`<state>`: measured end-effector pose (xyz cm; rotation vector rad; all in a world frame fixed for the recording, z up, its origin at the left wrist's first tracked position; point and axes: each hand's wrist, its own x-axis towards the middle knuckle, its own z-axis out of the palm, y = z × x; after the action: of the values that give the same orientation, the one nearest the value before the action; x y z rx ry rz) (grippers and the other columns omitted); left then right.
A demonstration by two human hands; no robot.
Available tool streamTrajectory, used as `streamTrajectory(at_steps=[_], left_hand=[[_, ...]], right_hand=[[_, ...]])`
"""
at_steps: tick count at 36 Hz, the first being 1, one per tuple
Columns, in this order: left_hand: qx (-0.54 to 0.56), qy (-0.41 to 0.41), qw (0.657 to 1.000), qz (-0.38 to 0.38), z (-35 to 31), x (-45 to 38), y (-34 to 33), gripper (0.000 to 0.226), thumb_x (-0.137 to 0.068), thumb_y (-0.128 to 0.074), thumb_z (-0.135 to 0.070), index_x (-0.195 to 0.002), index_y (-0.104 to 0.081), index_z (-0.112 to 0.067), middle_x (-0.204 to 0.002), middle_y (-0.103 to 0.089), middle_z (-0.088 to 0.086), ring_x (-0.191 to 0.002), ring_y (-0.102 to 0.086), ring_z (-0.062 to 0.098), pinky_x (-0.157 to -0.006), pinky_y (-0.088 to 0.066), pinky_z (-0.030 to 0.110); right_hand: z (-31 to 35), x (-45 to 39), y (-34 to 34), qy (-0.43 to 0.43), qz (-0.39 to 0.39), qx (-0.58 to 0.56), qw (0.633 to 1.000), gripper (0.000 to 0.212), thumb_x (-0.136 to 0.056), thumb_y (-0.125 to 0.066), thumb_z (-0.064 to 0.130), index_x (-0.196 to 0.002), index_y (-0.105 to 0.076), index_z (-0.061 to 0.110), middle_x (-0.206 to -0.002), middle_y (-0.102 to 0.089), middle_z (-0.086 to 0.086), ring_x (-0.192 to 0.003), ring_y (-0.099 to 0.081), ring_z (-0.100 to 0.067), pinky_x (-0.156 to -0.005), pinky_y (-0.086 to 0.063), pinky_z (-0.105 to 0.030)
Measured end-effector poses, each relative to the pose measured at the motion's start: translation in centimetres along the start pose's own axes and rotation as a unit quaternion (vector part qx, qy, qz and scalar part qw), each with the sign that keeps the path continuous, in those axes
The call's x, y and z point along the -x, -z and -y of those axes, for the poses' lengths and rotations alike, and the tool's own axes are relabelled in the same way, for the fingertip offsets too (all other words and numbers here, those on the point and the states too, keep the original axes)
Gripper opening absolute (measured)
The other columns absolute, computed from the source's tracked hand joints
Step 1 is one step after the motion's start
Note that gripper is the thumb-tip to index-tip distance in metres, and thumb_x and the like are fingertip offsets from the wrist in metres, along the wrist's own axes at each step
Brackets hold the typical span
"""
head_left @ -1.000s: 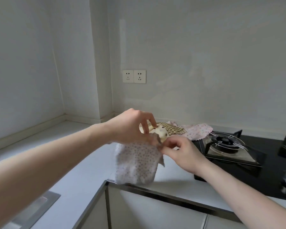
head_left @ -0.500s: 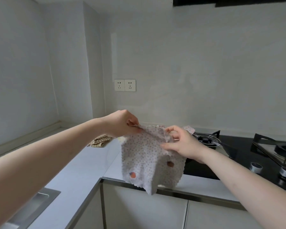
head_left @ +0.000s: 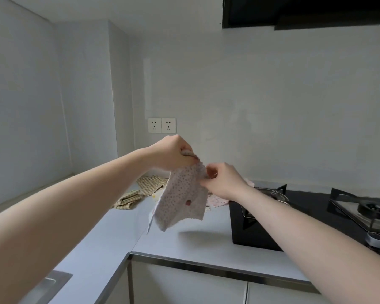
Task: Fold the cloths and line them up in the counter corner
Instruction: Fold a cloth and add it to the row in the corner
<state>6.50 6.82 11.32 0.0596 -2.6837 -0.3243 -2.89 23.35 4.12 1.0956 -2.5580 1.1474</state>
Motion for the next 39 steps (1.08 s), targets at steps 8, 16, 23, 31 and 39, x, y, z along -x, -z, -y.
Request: streamTrajectory(at_steps=[8,16,23,31,39], left_hand=[[-0.066,0.018,0.998,-0.011,2.2,-0.6,0.3,0.043,-0.087,-0.065,-0.041,-0.062,-0.045,-0.012,-0.058,-0.043,-0.002,-0.061,-0.038,0.022,-0.058,-0.036,0.031],[-0.076,0.077,0.993,-0.057,4.2,-0.8,0.2,0.023,-0.085,-0.071,-0.055,-0.089,-0.078,-0.033,-0.091,-0.073,-0.008,-0.090,-0.066,0.022,-0.078,-0.060,0.039],[-0.028,0.028,0.997,-0.064,4.6,1.5,-1.3,0.016,-0.084,-0.075,-0.053,-0.077,-0.075,-0.039,-0.076,-0.068,-0.021,-0.080,-0.066,0.008,-0.076,-0.058,0.030],[-0.019,-0.003,0.982,0.186,5.1,7.5,-6.6,0.017,-0.086,-0.074,-0.050,-0.088,-0.079,-0.033,-0.076,-0.067,-0.025,-0.074,-0.062,-0.007,-0.061,-0.039,0.003],[-0.020,0.036,0.949,0.312,7.3,10.5,-12.0,0.027,-0.092,-0.064,-0.054,-0.101,-0.076,-0.031,-0.096,-0.067,-0.023,-0.090,-0.063,0.000,-0.078,-0.048,0.014]], right_hand=[[-1.8,-0.8,0.9,-0.023,-0.037,0.113,0.993,0.019,-0.082,-0.053,0.025,-0.070,-0.065,0.016,-0.065,-0.065,0.000,-0.073,-0.060,-0.029,-0.064,-0.051,-0.034],[-3.1,-1.4,3.1,-0.012,-0.088,0.195,0.977,0.021,-0.089,-0.054,0.016,-0.097,-0.071,0.026,-0.096,-0.072,-0.002,-0.094,-0.064,-0.032,-0.071,-0.050,-0.032],[-5.4,1.5,5.0,0.041,-0.064,0.181,0.981,0.017,-0.095,-0.055,0.019,-0.097,-0.068,0.030,-0.088,-0.072,0.008,-0.085,-0.064,-0.020,-0.072,-0.052,-0.034],[-9.6,7.6,1.9,0.023,0.144,0.151,0.978,0.005,-0.094,-0.065,0.037,-0.091,-0.068,0.036,-0.085,-0.069,0.017,-0.076,-0.062,-0.002,-0.072,-0.054,-0.031],[-13.2,10.0,-1.6,-0.022,0.181,0.082,0.980,0.002,-0.090,-0.071,0.035,-0.088,-0.072,0.035,-0.086,-0.071,0.015,-0.083,-0.065,-0.005,-0.078,-0.053,-0.024]])
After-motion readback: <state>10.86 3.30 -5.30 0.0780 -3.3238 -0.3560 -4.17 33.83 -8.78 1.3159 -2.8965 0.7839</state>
